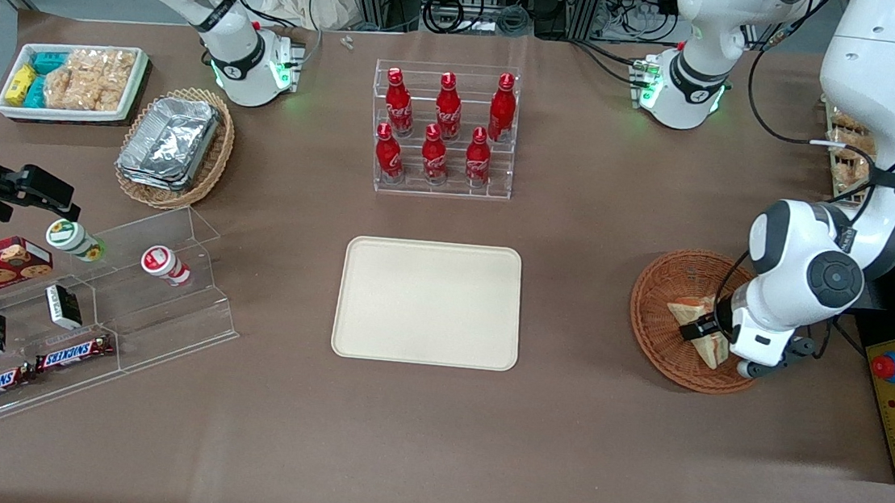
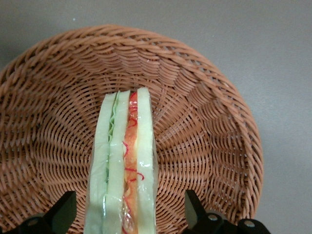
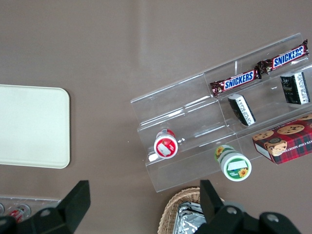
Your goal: Place sandwich from basket to tray
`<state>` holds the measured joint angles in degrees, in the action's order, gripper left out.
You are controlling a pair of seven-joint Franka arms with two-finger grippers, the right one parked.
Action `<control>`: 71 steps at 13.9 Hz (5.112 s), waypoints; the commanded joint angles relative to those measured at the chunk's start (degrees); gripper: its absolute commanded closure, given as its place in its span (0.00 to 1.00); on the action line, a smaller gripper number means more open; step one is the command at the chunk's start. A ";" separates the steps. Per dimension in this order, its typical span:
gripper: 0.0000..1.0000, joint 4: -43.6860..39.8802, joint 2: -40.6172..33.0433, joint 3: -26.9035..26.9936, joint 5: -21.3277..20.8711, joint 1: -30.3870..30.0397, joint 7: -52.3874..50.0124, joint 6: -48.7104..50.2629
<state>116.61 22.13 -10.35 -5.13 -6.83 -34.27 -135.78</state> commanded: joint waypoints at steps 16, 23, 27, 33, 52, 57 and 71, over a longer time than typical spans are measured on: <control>1.00 -13.14 2.39 -0.46 -0.59 0.32 9.11 17.81; 1.00 -34.40 1.86 -0.81 -1.03 9.88 10.89 38.38; 1.00 -37.06 1.60 -0.90 -1.03 18.58 10.28 39.80; 1.00 -37.59 10.20 -0.81 -0.67 32.21 3.88 32.01; 0.00 -37.42 24.10 -2.66 -0.23 33.55 -3.08 11.68; 0.00 -35.84 15.60 -2.48 -0.15 30.65 -2.47 19.12; 0.00 -21.24 -19.40 -2.30 7.50 7.20 18.25 43.66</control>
<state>93.75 5.09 -12.12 0.98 4.10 -20.89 -93.65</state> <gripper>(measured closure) 0.000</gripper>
